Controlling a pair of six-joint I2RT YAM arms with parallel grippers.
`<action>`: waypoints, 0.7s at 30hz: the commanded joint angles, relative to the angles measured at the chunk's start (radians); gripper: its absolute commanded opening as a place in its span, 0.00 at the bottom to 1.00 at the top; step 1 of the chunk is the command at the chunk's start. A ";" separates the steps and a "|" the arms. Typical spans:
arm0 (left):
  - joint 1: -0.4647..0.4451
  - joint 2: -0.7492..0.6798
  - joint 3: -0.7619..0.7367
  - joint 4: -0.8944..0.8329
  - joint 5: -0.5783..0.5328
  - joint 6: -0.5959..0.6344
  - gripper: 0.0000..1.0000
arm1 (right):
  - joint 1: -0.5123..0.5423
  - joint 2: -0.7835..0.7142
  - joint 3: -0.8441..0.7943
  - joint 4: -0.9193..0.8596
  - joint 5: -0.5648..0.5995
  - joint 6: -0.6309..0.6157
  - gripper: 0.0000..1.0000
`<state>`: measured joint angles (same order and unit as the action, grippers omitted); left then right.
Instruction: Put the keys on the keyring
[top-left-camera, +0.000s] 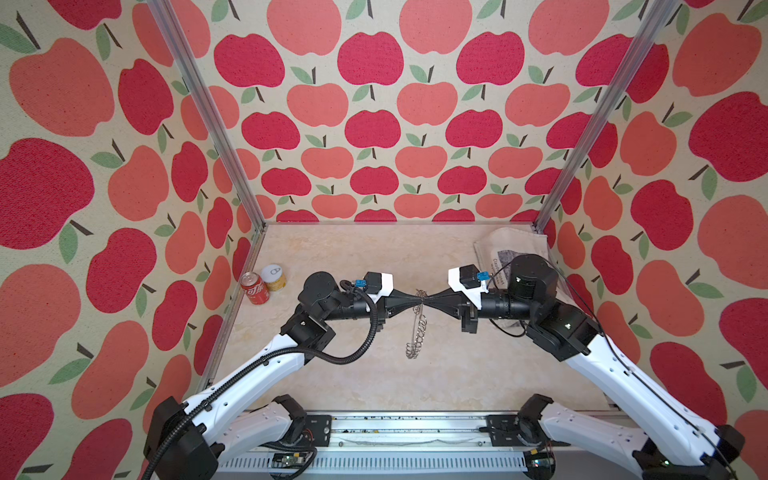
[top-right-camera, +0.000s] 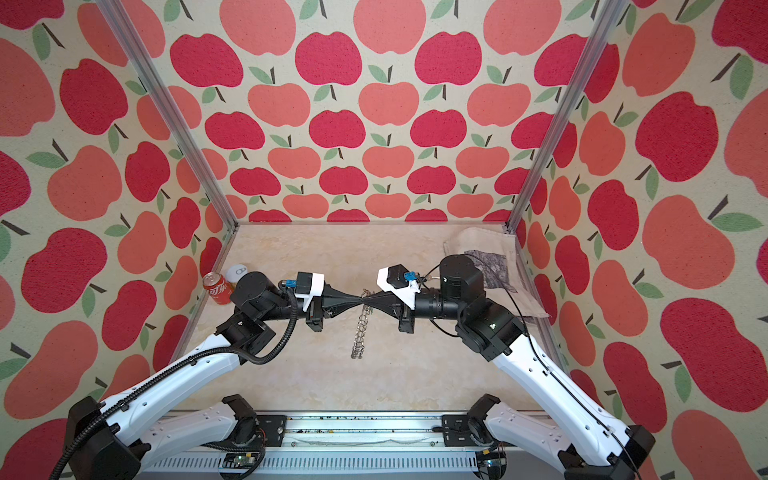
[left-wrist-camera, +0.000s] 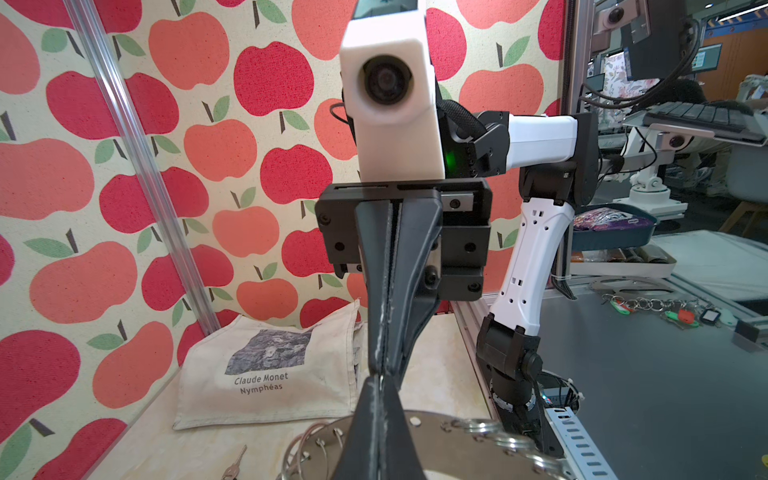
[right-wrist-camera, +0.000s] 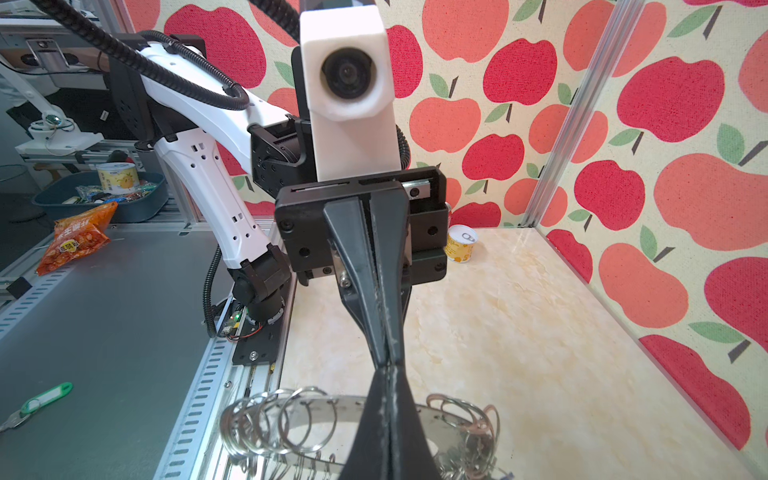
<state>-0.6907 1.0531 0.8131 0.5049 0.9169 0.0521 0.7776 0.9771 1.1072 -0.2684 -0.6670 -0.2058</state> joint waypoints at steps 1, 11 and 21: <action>-0.008 -0.012 0.040 -0.004 0.011 0.023 0.04 | 0.001 -0.011 0.032 0.006 -0.011 -0.008 0.00; -0.009 -0.008 0.054 -0.048 0.008 0.032 0.17 | 0.001 -0.031 0.025 0.019 0.000 -0.010 0.00; -0.010 -0.001 0.061 -0.068 0.010 0.033 0.19 | 0.000 -0.035 0.022 0.032 -0.003 -0.002 0.00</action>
<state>-0.6964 1.0531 0.8425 0.4404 0.9138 0.0708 0.7776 0.9573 1.1072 -0.2699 -0.6670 -0.2081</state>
